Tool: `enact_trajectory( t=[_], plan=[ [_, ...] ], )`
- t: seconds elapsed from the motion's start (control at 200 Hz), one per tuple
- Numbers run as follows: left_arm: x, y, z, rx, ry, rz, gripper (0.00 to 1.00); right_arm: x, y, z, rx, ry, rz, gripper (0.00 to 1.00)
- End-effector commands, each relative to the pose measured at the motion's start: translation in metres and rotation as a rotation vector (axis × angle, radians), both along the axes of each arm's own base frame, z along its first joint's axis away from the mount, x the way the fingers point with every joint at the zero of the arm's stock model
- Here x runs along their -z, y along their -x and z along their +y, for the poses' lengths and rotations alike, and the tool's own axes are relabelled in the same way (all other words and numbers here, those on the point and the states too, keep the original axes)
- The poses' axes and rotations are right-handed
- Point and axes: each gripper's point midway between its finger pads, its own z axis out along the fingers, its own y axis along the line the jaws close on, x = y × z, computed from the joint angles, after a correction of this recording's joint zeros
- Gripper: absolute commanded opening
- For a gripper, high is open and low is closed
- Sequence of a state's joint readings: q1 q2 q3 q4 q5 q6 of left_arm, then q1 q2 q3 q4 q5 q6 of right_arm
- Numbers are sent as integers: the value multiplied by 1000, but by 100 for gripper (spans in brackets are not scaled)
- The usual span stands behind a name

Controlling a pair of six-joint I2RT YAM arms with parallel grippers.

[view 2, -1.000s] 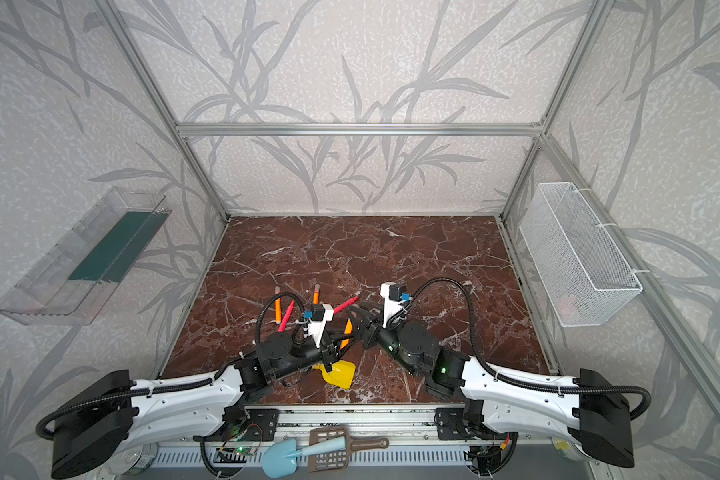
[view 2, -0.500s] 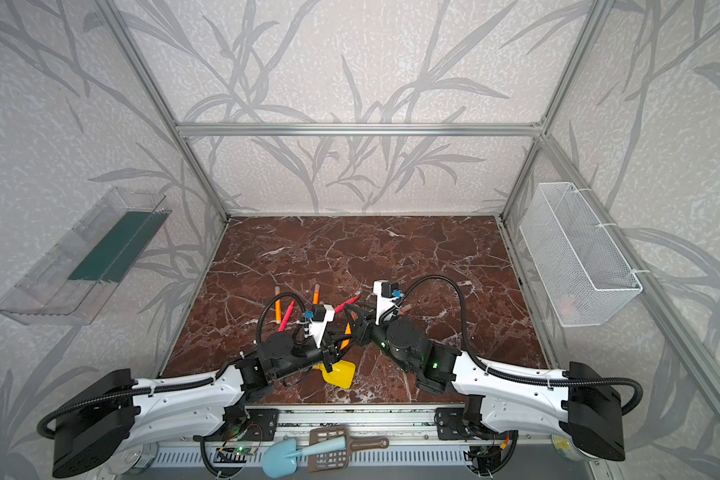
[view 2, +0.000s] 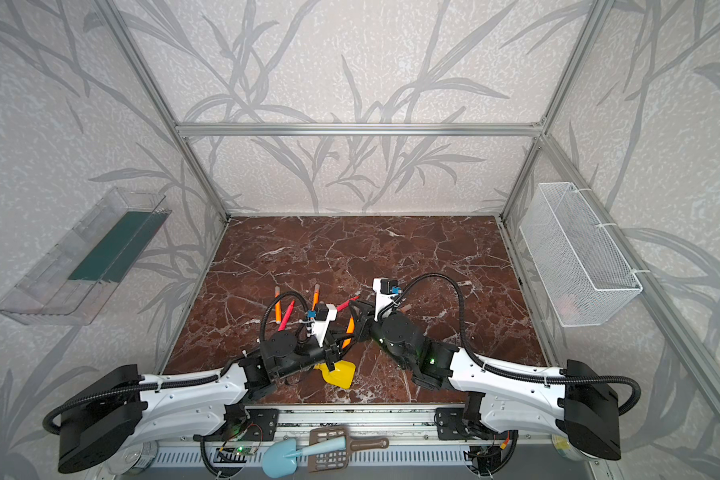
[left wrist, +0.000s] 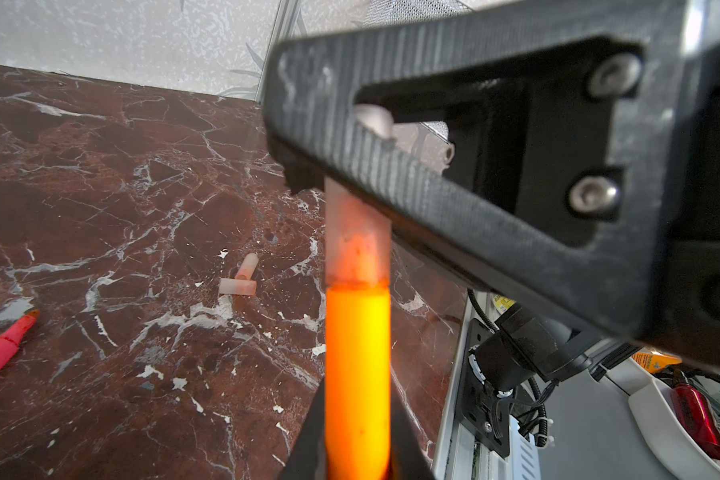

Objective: Insert the pens into the pen caps
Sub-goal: 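Press the pink cap down onto the orange marker with the right gripper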

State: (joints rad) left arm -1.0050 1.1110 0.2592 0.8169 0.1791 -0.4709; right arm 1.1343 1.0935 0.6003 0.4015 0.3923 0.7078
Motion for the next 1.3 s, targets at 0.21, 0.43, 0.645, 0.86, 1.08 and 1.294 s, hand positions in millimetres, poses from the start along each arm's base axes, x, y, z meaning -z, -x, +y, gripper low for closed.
enact_trajectory(
  t=[0.21,0.43,0.645,0.86,1.08,1.294],
  plan=[
    [-32,-16,0,-74,22,-75,0,38,31,20,-137,42,23,0],
    [-53,-27,15,-157,17,-109,0,50,46,27,-157,42,19,0],
    [-73,-31,31,-174,72,-122,0,48,60,39,-229,-5,-20,0],
    [-84,-40,42,-138,164,-79,0,39,72,47,-309,-63,-69,0],
    [-89,-56,53,-207,141,-94,0,55,83,55,-291,20,-34,0],
    [-88,-75,69,-348,56,-156,0,80,96,65,-199,76,140,0]
  ],
)
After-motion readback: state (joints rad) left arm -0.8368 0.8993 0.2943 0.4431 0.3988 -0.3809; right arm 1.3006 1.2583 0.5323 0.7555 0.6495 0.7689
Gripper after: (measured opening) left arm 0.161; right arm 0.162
